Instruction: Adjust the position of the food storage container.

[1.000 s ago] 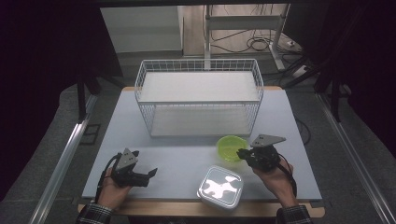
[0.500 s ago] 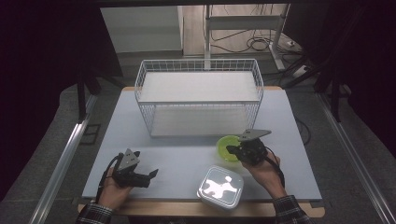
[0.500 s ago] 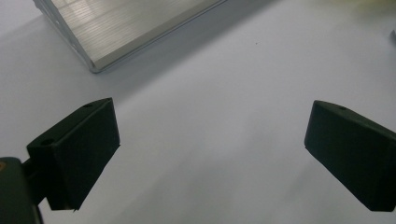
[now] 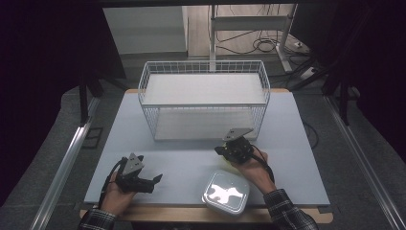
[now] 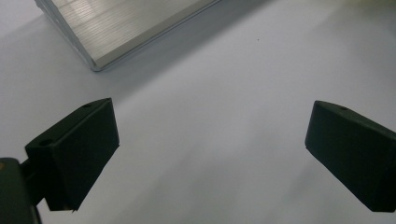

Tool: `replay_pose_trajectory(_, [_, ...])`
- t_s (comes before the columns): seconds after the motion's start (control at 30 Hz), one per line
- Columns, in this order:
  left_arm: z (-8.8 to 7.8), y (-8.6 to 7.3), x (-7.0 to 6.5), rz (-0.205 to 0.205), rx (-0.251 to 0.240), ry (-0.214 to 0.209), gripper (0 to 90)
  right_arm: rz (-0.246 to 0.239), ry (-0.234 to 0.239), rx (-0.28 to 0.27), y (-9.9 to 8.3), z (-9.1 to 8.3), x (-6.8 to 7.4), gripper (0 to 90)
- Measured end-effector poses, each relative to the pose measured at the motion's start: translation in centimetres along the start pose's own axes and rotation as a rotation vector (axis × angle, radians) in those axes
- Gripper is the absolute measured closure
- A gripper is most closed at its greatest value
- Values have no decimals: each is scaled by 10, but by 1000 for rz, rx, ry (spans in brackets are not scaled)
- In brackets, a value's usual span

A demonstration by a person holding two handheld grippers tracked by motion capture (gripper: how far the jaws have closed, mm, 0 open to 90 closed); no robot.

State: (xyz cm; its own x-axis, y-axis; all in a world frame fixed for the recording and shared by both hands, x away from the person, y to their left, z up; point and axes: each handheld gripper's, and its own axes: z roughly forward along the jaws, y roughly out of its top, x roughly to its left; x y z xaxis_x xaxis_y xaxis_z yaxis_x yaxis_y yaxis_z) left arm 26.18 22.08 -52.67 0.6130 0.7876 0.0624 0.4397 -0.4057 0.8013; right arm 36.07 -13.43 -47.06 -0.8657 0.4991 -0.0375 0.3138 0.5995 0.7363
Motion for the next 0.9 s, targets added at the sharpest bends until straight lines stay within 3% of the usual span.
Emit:
replay_pose_trajectory(0.17, [0, 0, 0, 3, 4, 0, 23, -23, -2, 42, -2, 8, 0, 896])
replay_pose_trajectory(0.33, [0, 0, -1, 8, 7, 1, 23, -33, -22, 51, -4, 7, -1, 896])
replay_pose_trajectory(0.9, [1, 0, 0, -1, 9, 1, 21, 33, -77, 65, -31, -27, -22, 896])
